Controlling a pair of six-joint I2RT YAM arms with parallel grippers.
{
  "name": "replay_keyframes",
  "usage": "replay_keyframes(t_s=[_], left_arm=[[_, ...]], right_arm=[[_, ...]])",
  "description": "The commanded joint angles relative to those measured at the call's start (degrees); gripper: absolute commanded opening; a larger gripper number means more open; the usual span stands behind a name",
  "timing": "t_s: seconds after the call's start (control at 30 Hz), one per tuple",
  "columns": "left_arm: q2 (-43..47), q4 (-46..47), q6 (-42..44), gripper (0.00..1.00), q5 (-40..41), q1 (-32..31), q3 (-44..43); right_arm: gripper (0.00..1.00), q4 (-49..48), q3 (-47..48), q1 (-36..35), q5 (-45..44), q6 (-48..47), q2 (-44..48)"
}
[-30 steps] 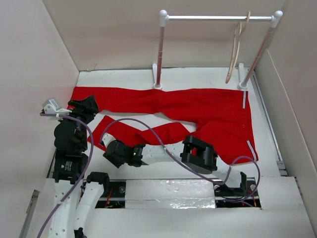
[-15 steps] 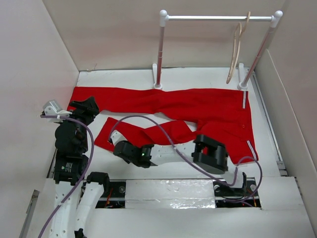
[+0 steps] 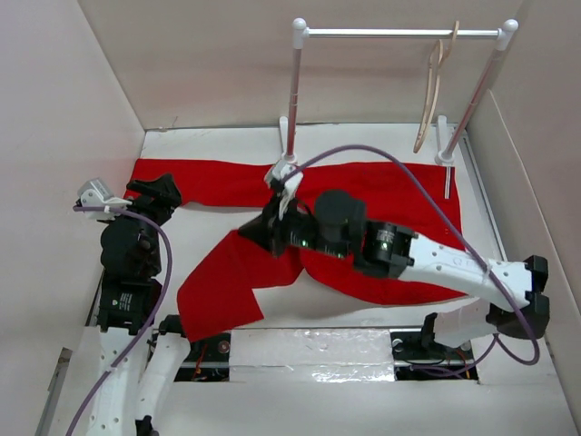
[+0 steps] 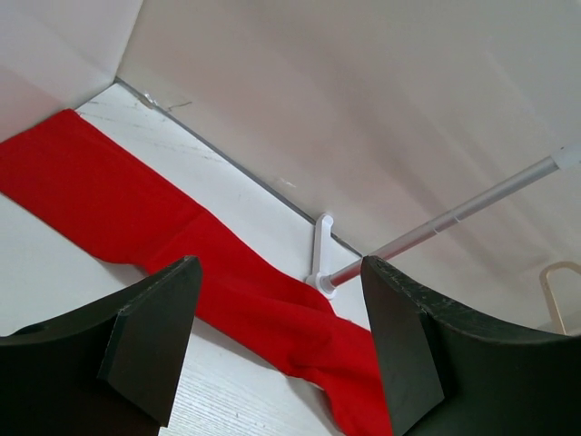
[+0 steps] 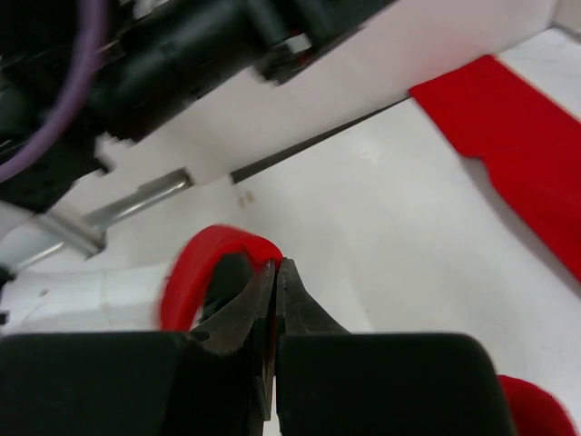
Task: Place the trousers on the hanger
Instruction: Flatten out the trousers at the center of the board.
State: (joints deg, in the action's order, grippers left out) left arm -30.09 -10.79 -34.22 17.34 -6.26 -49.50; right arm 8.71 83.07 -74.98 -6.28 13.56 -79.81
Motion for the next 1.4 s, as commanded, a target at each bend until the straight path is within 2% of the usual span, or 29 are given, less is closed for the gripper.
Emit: replay_keyframes(t_s=[0.0,0.03,0.13,0.27,0.47,0.6,0.63,0.77,0.9,1.13,1.37], left_arm=[[-0.5,1.29,1.17,0.69,1.11,0.2,-2.54],[-0.67,1.29,1.0,0.69,0.77,0.2,-2.28],[-1.11,0.86,0.21,0.69,0.06,0.2,-1.05],[-1.03,1.64,-2.07,0.69,-1.96,0.2,3.6],[-3.22,4.89,-6.99,0.67,-6.09,0.2,12.3],[-4.98,10.78,-12.78,0.65,-8.55,0.2,23.44],[-6.72,13.83,-13.41,0.64,-8.29,0.2,24.96],[-12.09,15.18,-14.3,0.64,-5.84,0.2,29.71],[-13.33,17.72,-14.47,0.69,-3.28,0.2,34.27],[-15.35,30.54,-9.91,0.75,-10.83,0.2,37.19],[-25.54,34.51,-6.3,0.76,-13.3,0.2,32.45]], right_arm=[[0.0,0.34,-1.77,9.21,10.55,2.34,-5.87],[0.0,0.26,-0.99,13.85,12.68,2.61,-9.97],[0.0,-0.18,4.54,19.76,17.27,2.7,-17.46],[0.0,3.22,19.27,24.16,17.19,1.65,-33.34],[0.0,9.91,35.22,28.39,17.18,2.35,-47.7],[0.0,10.71,37.69,29.62,14.64,3.13,-50.88],[0.0,10.89,37.96,30.41,14.37,3.49,-51.93],[0.0,10.37,37.09,32.78,16.21,5.85,-53.17],[0.0,8.87,36.81,33.94,17.62,6.39,-54.22],[0.0,8.25,36.9,35.17,20.69,6.56,-55.19],[0.0,8.43,37.34,35.78,22.1,6.39,-55.63]])
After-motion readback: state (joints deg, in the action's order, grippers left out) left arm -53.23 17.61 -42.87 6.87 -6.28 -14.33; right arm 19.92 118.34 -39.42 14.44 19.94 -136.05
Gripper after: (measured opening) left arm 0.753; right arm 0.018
